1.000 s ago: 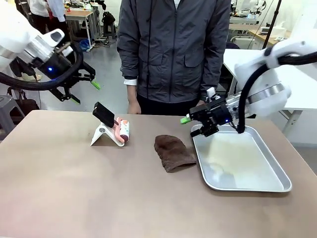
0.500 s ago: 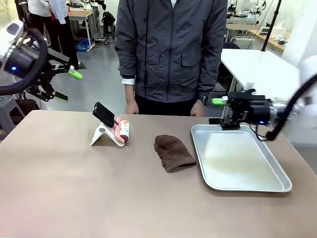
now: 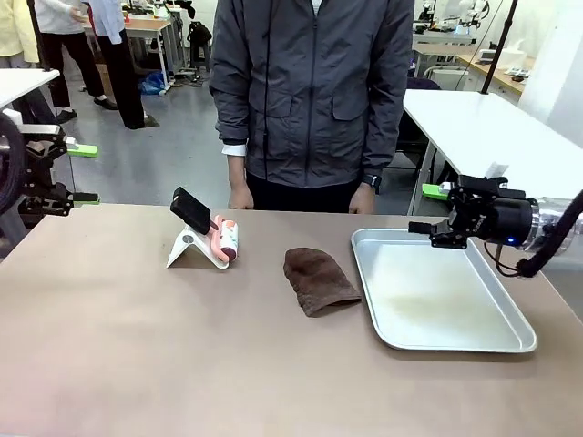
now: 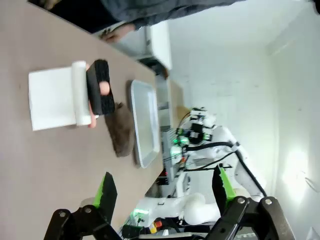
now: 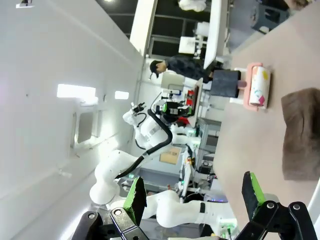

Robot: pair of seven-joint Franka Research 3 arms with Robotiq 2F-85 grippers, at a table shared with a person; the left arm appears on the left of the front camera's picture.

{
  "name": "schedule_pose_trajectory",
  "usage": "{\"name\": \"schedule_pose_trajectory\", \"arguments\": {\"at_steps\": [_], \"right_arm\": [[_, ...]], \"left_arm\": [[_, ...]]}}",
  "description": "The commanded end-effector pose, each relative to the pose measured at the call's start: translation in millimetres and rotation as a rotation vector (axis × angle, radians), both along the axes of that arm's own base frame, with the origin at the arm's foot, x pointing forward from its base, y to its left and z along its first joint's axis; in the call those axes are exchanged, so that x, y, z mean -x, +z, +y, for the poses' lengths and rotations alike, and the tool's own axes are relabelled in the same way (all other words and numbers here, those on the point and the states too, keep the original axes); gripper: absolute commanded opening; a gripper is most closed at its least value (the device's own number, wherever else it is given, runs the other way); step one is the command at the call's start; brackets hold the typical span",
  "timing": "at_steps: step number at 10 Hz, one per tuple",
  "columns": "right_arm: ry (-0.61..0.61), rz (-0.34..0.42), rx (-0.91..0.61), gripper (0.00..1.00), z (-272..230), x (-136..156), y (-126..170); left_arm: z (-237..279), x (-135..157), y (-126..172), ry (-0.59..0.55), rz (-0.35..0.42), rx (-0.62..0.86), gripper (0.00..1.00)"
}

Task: Clean the surface of the table.
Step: Return the Lint Roller and towel to their original positions.

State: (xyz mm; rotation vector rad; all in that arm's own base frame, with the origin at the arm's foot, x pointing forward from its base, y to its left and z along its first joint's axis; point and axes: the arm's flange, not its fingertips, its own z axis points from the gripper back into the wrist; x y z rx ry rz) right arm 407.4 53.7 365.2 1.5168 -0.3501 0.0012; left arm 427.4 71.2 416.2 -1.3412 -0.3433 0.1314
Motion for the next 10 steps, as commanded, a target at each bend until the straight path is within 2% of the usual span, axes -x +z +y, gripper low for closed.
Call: {"name": "schedule_pose_trajectory", "arguments": {"at_steps": [1, 10], "right_arm": [[0.018, 0.019, -0.015, 1.0, -4.7, 2.8, -3.1], [0.018, 0.019, -0.015, 1.0, -4.7, 2.8, -3.1]], "left_arm": [[-10.6, 1.7, 14.9, -0.01, 0.036, -0.071, 1.0], [-10.6, 1.7, 14.9, -0.01, 0.036, -0.071, 1.0]]}}
